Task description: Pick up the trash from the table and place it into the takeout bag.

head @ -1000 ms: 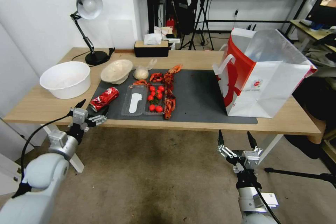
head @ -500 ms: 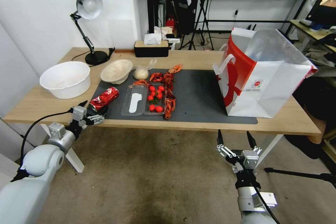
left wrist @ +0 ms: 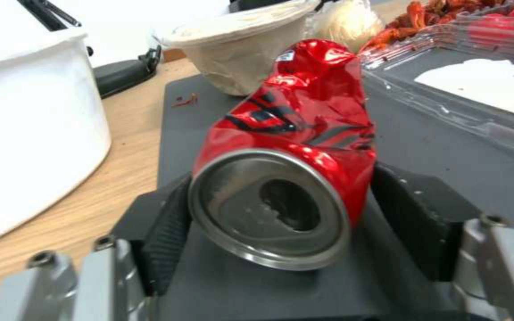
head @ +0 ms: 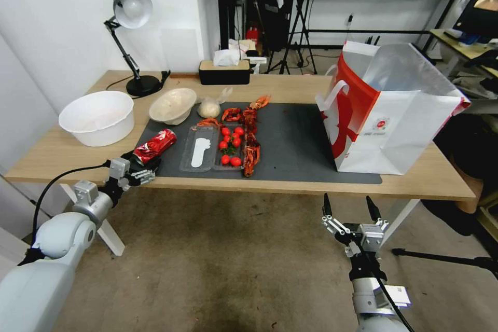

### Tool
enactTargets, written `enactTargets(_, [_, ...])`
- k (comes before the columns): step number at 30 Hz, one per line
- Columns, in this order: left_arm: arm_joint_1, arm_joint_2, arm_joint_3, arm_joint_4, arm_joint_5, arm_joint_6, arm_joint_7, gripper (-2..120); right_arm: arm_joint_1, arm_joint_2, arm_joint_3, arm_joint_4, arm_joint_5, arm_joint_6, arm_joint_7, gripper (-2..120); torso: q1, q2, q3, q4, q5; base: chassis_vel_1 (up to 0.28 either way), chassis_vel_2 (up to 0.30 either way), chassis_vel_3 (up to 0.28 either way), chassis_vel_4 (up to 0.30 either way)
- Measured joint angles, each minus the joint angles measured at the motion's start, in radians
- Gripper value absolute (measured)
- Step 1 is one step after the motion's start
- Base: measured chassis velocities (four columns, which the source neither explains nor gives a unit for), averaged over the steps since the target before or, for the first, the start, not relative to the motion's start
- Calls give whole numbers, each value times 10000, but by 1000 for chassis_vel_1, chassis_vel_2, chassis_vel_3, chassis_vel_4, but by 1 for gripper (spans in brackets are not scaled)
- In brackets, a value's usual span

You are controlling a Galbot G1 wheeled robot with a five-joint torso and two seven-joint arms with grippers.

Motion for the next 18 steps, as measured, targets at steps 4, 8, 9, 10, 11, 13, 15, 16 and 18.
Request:
enactTargets(4, [-96,65,39,80,3,-61,-15,61,41,-1,-15,-41,1,0,6,100,0,0,0,0,0,0,0,0,0])
enactTargets(8, [-134,170,40,107,-2,-174,5,54,51,-2,-16,-76,2,-1,12,100,0,0,0,0,-1,0,0,0,0])
enactTargets(9, [-134,195,40,99,-4,-203,26,54,52,1,-18,-78,1,-2,12,100,0,0,0,0,0,0,0,0,0])
enactTargets(10, [-134,195,40,99,-4,-203,26,54,52,1,-18,-78,1,-2,12,100,0,0,0,0,0,0,0,0,0])
enactTargets(11, [-129,222,44,67,-13,-261,49,54,52,9,-19,-81,1,-3,13,100,0,0,0,0,0,0,0,0,0])
enactTargets(13, [-111,260,48,-38,-32,-315,89,54,51,22,-22,-85,-9,-4,13,100,0,0,-1,0,-1,0,0,0,0])
enactTargets(15, [-92,283,48,-133,-64,-330,96,54,47,23,-23,-89,-18,-4,13,100,0,0,-1,0,0,0,0,0,0])
enactTargets(16, [-84,290,48,-163,-74,-335,97,54,46,24,-23,-89,-20,-4,13,100,0,0,-1,0,-1,0,0,0,0])
enactTargets(18, [-56,319,44,-290,-110,-348,101,54,34,26,-23,-90,-29,-4,14,100,0,0,-1,0,-1,0,0,0,0])
